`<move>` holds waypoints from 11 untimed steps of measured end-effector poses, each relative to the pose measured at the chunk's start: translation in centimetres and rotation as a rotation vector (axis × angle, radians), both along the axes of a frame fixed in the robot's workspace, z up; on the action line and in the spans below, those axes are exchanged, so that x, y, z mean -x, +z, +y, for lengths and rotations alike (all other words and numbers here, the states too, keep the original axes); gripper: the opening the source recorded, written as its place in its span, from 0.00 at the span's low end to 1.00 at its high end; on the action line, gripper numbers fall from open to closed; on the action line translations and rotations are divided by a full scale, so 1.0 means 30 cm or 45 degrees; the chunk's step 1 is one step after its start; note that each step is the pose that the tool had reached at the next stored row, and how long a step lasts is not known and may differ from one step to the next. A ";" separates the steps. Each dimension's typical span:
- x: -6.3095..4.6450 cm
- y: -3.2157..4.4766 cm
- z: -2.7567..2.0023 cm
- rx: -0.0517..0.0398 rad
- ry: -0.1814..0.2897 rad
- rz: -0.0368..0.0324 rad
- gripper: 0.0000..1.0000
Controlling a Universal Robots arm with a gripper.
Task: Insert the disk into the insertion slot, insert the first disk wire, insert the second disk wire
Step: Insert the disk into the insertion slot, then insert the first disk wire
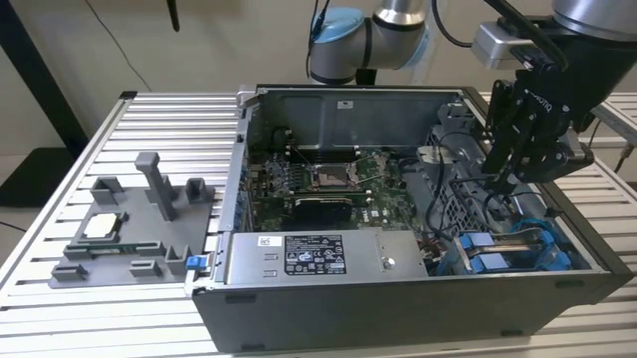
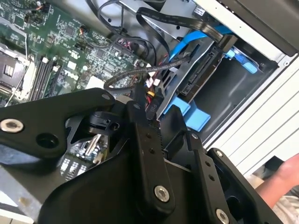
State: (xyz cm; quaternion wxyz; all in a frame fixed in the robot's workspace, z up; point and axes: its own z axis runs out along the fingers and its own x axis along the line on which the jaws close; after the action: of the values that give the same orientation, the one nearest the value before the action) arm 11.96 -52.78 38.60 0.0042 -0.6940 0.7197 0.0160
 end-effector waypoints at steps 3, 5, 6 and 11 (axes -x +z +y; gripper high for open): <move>0.000 -0.001 0.001 0.000 -0.007 0.0000 0.00; 0.000 -0.001 0.001 0.000 -0.007 0.0000 0.00; 0.000 -0.001 0.001 0.000 -0.007 0.0000 0.00; 0.000 -0.001 0.001 0.000 -0.007 0.0000 0.00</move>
State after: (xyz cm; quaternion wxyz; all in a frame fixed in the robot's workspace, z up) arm 11.95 -52.75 38.57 0.0042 -0.6920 0.7217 0.0159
